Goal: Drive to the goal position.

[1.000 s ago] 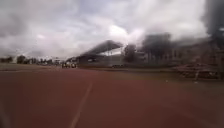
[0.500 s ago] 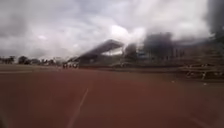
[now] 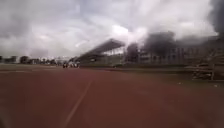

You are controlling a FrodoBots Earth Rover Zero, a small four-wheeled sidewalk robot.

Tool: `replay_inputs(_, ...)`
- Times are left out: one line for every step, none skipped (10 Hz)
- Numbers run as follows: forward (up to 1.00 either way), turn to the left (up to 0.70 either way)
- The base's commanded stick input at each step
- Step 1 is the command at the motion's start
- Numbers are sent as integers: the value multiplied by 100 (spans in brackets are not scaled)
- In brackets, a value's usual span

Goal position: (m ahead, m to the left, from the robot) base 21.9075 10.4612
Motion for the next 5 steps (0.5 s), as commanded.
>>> replay_inputs(85, 0)
replay_inputs(85, 0)
replay_inputs(85, 0)
replay_inputs(85, 0)
replay_inputs(85, 0)
